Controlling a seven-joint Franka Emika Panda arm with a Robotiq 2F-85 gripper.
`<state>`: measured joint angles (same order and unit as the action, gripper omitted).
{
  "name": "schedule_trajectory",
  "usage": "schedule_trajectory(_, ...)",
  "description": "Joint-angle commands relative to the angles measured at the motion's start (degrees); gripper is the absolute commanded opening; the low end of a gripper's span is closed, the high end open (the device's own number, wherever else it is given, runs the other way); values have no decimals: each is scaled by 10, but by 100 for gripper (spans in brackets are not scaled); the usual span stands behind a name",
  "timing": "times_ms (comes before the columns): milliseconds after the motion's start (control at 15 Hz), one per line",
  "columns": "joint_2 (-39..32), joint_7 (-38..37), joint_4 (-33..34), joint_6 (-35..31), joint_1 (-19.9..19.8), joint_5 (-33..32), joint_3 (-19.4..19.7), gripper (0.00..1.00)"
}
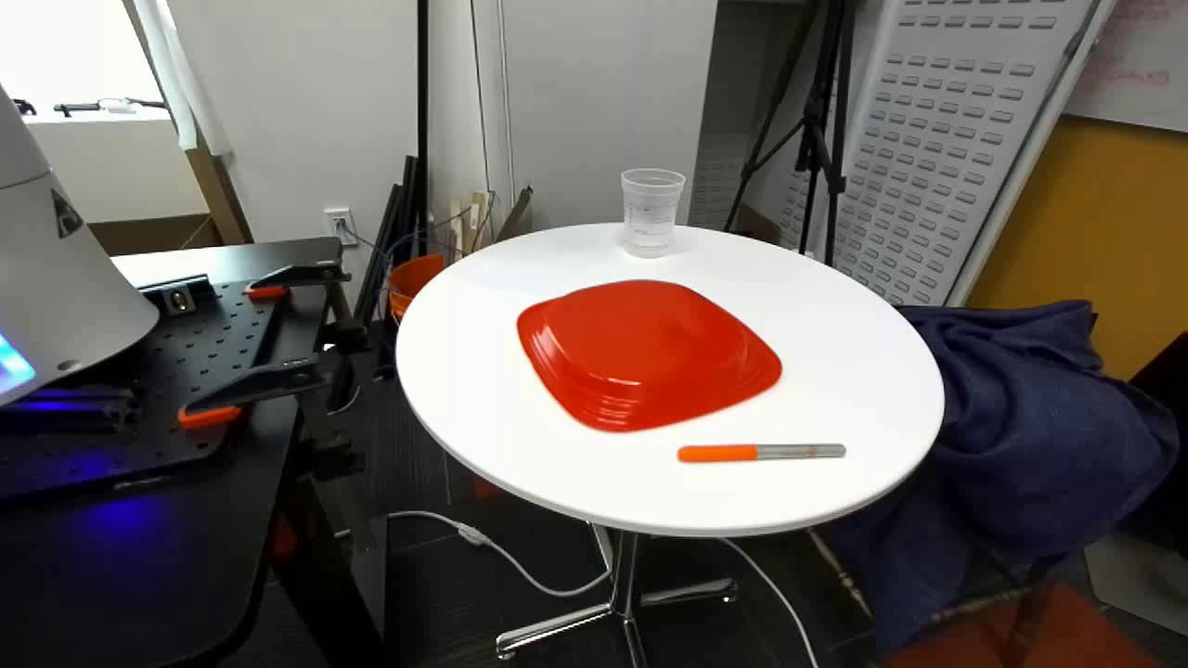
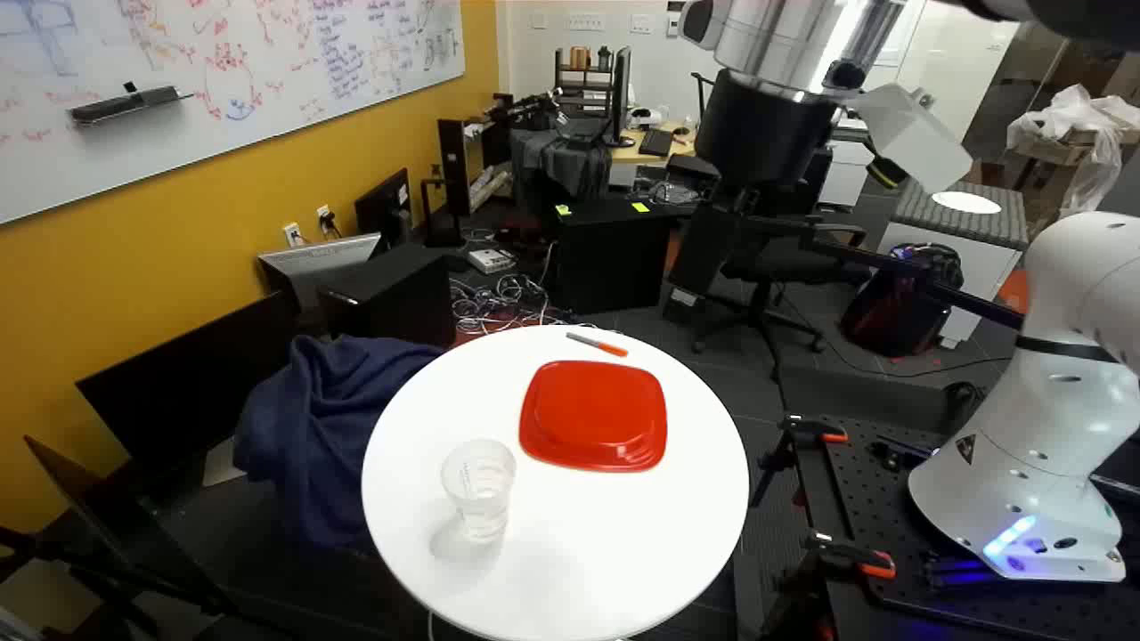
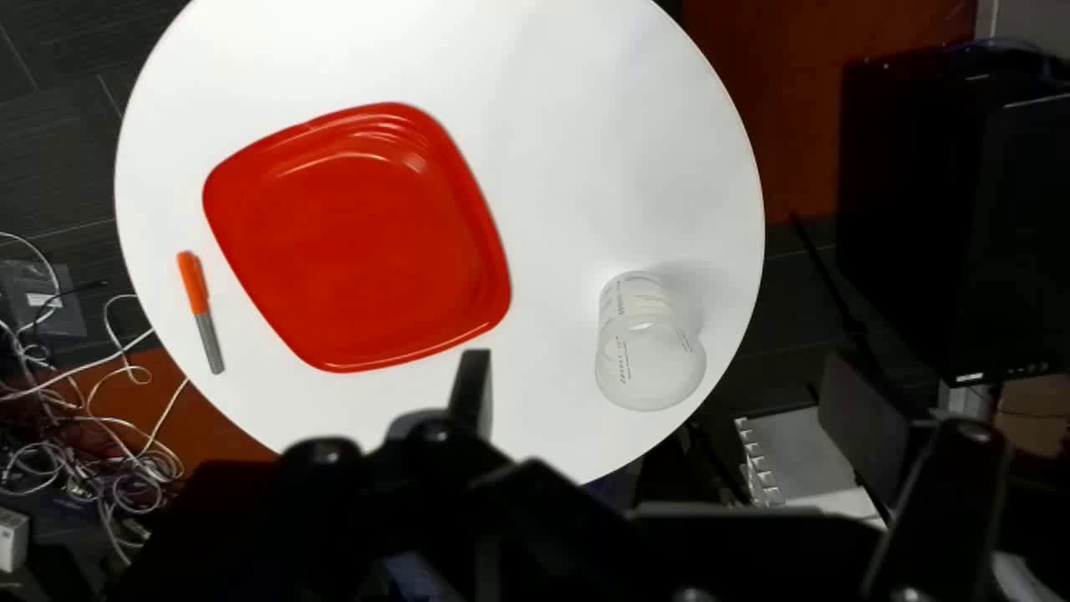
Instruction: Remove the orange pen from the table and put it inside the clear cup
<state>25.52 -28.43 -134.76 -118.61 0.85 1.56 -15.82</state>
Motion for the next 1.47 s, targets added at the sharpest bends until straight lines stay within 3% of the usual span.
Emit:
schedule_trajectory(0, -1, -3, 1, 2, 9, -5, 8, 100)
schedule_trajectory(867, 6, 9, -2, -3, 8, -25, 14, 100)
schedule_trajectory(1400, 45, 37, -6, -2, -10, -39, 70, 100)
